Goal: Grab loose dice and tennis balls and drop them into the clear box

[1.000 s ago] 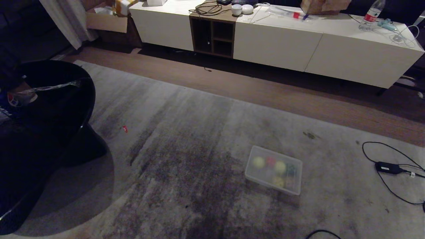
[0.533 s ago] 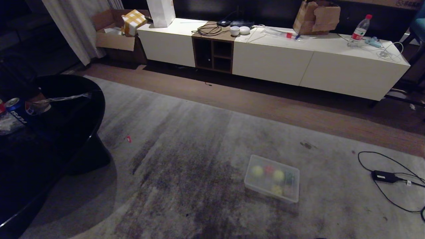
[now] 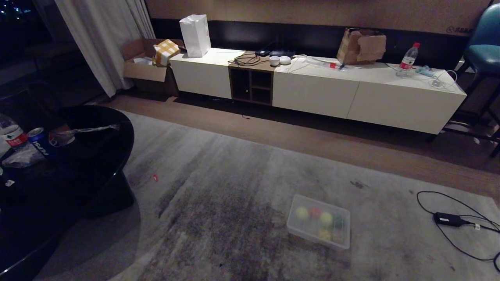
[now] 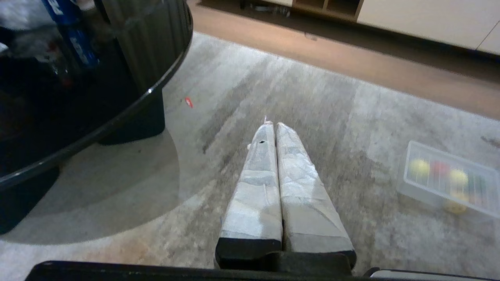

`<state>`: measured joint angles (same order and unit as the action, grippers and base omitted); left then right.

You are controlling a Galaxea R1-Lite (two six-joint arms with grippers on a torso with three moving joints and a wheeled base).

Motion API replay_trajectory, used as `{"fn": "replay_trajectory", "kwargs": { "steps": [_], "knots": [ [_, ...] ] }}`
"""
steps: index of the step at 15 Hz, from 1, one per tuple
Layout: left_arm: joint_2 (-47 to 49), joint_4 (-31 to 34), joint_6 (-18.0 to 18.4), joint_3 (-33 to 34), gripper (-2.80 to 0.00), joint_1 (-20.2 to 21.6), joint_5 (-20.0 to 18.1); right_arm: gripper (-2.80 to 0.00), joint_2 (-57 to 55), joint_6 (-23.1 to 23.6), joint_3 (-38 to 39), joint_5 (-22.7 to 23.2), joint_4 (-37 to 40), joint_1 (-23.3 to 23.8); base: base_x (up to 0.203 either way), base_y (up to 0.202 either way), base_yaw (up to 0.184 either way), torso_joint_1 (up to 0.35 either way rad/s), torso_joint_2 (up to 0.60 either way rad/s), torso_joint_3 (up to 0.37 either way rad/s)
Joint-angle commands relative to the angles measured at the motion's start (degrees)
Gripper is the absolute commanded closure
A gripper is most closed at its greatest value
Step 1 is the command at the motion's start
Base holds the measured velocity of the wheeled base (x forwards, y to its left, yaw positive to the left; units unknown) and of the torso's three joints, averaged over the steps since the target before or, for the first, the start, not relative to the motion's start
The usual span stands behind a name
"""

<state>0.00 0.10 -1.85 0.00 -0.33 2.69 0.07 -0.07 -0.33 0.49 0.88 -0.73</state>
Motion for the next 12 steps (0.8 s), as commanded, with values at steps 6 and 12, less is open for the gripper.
{"fn": "replay_trajectory", "kwargs": {
  "steps": [6, 12],
  "knots": [
    [0.1, 0.0, 0.1, 0.1, 0.00, 0.0, 0.1, 0.00, -0.1, 0.0, 0.0, 0.0, 0.1, 0.0, 0.000, 0.000, 0.000, 0.003, 0.00, 0.130],
    [0.1, -0.1, 0.2, 0.1, 0.00, 0.0, 0.0, 0.00, -0.1, 0.0, 0.0, 0.0, 0.2, 0.0, 0.001, 0.000, 0.038, 0.002, 0.00, 0.001]
  ]
}}
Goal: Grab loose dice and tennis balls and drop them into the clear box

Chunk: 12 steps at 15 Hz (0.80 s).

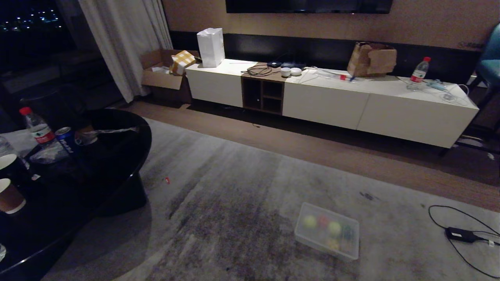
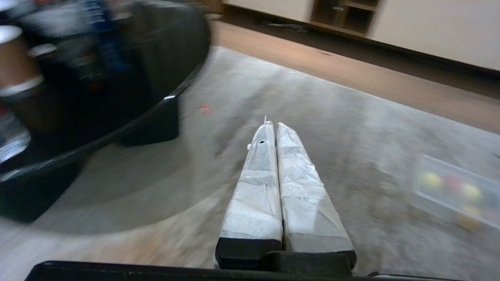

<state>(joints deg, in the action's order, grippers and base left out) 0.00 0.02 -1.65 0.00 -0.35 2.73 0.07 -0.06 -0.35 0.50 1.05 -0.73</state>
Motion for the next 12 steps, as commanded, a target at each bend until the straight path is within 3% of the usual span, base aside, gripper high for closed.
{"fn": "replay_trajectory", "kwargs": {
  "steps": [1, 12],
  "knots": [
    [0.1, 0.0, 0.0, 0.1, 0.00, 0.0, 0.0, 0.00, -0.1, 0.0, 0.0, 0.0, 0.0, 0.0, 0.005, -0.011, 0.164, 0.002, 0.00, 0.002],
    [0.1, 0.0, 0.0, 0.1, 0.00, 0.0, 0.0, 0.00, -0.1, 0.0, 0.0, 0.0, 0.0, -0.1, 0.000, -0.009, 0.164, 0.003, 0.00, 0.002]
  ]
}}
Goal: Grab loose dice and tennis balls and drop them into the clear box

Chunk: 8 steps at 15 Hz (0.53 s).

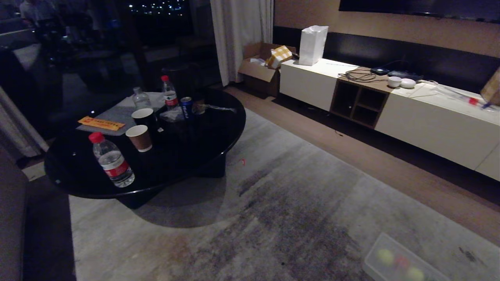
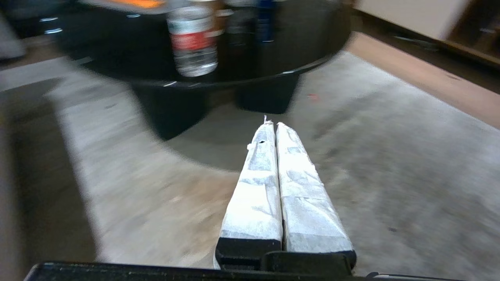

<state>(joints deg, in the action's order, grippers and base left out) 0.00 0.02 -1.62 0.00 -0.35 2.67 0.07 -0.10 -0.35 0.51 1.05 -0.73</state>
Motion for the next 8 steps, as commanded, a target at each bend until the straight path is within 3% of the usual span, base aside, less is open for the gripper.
{"fn": "replay_trajectory", "kwargs": {
  "steps": [1, 8],
  "knots": [
    [0.1, 0.0, 0.0, 0.1, 0.00, 0.0, 0.1, 0.00, -0.1, 0.0, 0.0, 0.0, 0.0, 0.0, -0.002, -0.010, 0.165, 0.002, 0.00, 0.005],
    [0.1, 0.0, 0.0, 0.1, 0.00, 0.0, 0.1, 0.00, -0.1, 0.0, 0.0, 0.1, -0.1, 0.0, 0.000, -0.009, 0.164, 0.003, 0.00, 0.004]
  ]
}}
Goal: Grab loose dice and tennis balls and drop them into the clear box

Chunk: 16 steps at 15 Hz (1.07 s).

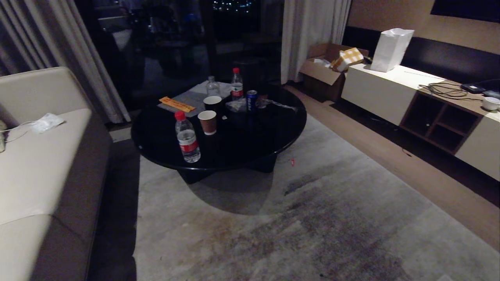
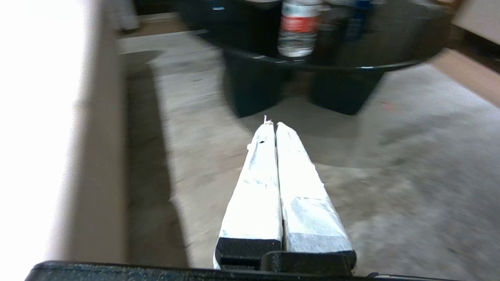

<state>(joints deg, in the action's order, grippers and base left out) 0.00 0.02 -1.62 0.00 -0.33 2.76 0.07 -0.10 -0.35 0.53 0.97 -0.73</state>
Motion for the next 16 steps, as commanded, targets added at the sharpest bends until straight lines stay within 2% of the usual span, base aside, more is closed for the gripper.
{"fn": "replay_trajectory", "kwargs": {
  "steps": [1, 9, 16],
  "knots": [
    [0.1, 0.0, 0.0, 0.1, 0.00, 0.0, 0.0, 0.00, -0.1, 0.0, 0.0, 0.0, 0.0, 0.0, 0.000, -0.010, 0.165, 0.001, 0.00, 0.002],
    [0.1, 0.0, 0.0, 0.1, 0.00, 0.0, 0.0, 0.00, -0.1, 0.0, 0.0, 0.1, -0.1, 0.0, 0.000, -0.007, 0.157, 0.002, 0.00, 0.005],
    [0.1, 0.0, -0.1, 0.1, 0.00, 0.0, 0.1, 0.00, -0.1, 0.0, 0.0, 0.0, -0.1, 0.0, -0.010, -0.001, 0.010, 0.001, 0.00, 0.000]
  ]
}}
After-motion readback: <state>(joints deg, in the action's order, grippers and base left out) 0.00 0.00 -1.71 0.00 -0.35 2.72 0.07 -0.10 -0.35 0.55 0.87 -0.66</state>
